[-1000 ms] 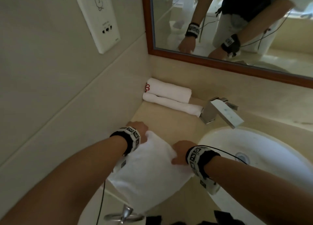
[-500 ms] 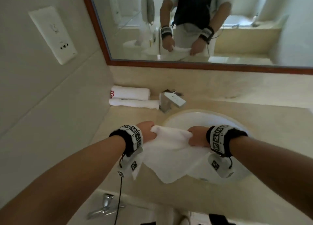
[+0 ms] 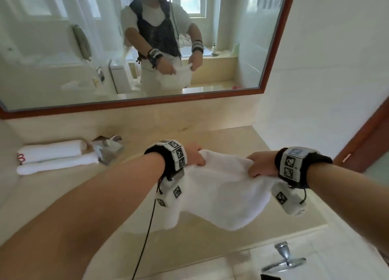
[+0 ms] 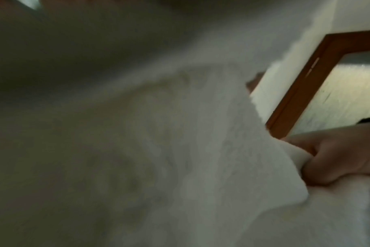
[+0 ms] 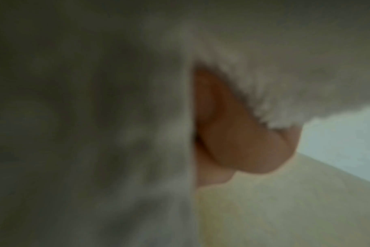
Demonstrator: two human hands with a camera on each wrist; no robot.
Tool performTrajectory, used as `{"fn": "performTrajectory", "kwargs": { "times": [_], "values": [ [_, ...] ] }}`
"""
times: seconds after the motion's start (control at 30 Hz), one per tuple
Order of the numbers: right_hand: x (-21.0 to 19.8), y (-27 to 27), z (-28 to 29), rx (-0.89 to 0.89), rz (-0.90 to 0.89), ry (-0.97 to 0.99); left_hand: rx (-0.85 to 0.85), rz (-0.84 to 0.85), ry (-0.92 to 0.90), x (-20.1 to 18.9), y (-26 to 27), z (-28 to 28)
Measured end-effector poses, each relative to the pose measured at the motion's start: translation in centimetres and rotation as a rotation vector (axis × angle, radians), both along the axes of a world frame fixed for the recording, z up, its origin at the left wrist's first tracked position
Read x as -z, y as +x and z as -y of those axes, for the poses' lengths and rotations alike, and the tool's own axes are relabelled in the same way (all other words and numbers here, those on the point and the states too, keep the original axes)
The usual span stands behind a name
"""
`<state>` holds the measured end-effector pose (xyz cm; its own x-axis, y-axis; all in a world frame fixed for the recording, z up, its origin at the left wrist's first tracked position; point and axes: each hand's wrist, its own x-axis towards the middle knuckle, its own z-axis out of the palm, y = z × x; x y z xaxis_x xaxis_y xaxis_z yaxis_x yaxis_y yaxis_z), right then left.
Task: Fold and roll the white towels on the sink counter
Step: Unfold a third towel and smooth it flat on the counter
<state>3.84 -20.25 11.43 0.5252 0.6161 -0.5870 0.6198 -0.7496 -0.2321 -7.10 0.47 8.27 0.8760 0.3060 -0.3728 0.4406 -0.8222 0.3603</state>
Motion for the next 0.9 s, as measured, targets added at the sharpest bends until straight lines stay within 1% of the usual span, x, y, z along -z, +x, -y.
{"fn": "performTrajectory", "kwargs": {
  "times": [0.07,0.17,0.23,0.3,0.37,0.43,0.5,0.57,0.6,0.67,0.77,0.87,0.9],
  "values": [
    [1.2,4.7,1.6,0.047,0.046,0.021,-0.031,0.094,0.098,0.3,4.4,1.3],
    [3.3,11.5,3.3,0.093,0.174,0.097,-0.166,0.258,0.217,1.1,10.6,2.7],
    [4.7,14.5,4.8,0.047,0.2,0.122,-0.23,0.273,0.233,2.5,13.3,4.7],
    [6.7,16.1,5.7,-0.03,0.125,0.099,-0.262,0.242,0.187,4.5,14.0,7.0],
    [8.7,16.5,6.1,-0.128,0.046,0.05,-0.21,0.153,0.15,6.5,13.6,9.0],
    [10.8,15.9,6.1,-0.23,0.008,0.022,-0.121,0.022,0.106,8.6,12.4,10.6],
    [12.8,14.9,6.1,-0.35,0.011,0.007,-0.04,-0.15,0.07,10.9,10.8,12.3],
    [14.6,13.8,6.1,-0.446,0.05,0.01,0.042,-0.264,0.083,12.8,9.3,14.0],
    [15.2,13.3,6.1,-0.485,0.068,0.008,0.071,-0.287,0.1,13.5,8.7,14.6],
    [15.8,13.1,6.1,-0.541,0.101,0.009,0.058,-0.261,0.116,14.3,8.2,15.0],
    [15.3,13.0,6.4,-0.538,0.137,-0.006,0.016,-0.246,0.131,14.2,8.8,14.2],
    [14.5,12.2,6.7,-0.53,0.146,-0.12,-0.046,-0.237,0.162,13.6,10.6,12.8],
    [14.2,11.7,6.8,-0.53,0.112,-0.17,-0.073,-0.233,0.157,13.5,11.2,12.5]
  ]
}}
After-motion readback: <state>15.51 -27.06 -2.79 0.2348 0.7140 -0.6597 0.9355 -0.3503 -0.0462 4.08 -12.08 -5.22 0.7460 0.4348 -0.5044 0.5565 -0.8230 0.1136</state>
